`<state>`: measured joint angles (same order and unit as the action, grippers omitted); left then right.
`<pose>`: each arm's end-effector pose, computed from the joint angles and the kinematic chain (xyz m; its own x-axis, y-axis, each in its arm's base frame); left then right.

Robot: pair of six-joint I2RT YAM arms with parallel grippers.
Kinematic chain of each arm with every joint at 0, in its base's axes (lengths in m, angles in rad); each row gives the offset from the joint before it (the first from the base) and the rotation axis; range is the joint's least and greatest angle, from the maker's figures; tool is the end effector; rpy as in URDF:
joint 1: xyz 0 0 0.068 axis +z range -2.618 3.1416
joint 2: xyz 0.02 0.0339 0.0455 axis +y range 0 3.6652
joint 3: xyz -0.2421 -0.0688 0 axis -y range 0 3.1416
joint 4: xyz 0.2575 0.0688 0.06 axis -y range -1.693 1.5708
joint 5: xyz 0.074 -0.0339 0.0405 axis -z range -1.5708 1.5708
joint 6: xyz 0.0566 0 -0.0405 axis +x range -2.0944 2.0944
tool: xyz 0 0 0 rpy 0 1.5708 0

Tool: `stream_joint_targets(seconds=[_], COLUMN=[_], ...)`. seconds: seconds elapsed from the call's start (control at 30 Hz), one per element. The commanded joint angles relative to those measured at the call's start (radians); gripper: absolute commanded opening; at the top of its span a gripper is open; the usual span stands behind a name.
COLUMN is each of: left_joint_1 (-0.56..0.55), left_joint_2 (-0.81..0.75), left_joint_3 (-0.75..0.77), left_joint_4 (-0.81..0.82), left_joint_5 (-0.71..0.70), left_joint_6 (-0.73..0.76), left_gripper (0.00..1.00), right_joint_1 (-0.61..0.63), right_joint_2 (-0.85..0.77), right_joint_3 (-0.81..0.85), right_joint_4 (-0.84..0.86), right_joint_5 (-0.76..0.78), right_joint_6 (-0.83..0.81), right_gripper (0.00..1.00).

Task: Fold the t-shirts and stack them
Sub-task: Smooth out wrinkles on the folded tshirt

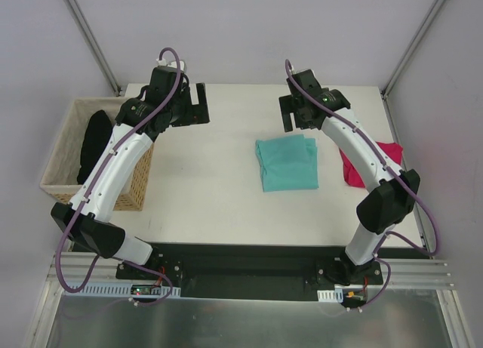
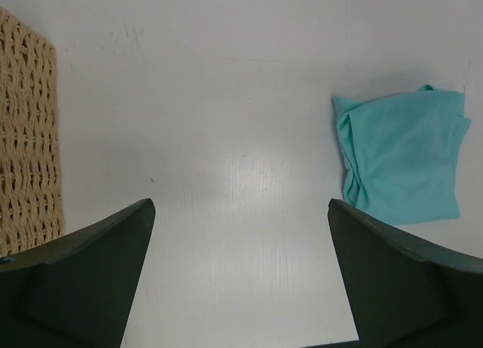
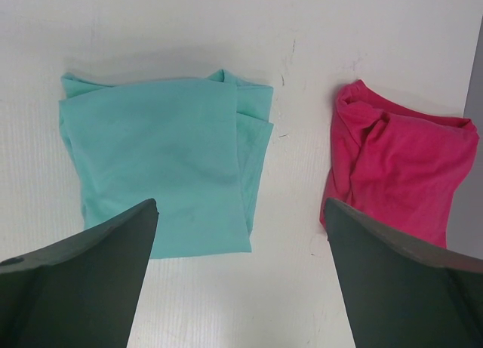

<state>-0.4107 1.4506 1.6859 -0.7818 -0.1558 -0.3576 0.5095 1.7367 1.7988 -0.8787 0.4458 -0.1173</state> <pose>0.3137 -0.1270 0.4047 -0.5419 -0.1412 -0.8285 0.0888 0.9706 -0.2235 0.3601 0.1733 0.3370 -0.6105 -0.4621 -0.6432 -0.2555 0.8837 -0.3922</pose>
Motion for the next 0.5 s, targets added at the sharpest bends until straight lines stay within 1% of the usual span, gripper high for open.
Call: stream_joint_targets(seconds=[0.0,0.47], left_joint_1=[0.009,0.009], left_joint_2=[-0.012,-0.006], left_joint_3=[-0.006,-0.005], left_joint_4=[0.026,0.046], left_joint_5=[0.001,-0.017], left_joint_6=[0.002,0.026], left_gripper=[0.99,0.99], right_joint_1=[0.007,0.006], right_joint_2=[0.004,0.014], right_joint_3=[0.042,0.036], right_joint_4=[-0.016,-0.013], right_joint_5=[0.025,0.034], right_joint_6=[-0.019,-0.018], right_gripper=[0.96,0.96])
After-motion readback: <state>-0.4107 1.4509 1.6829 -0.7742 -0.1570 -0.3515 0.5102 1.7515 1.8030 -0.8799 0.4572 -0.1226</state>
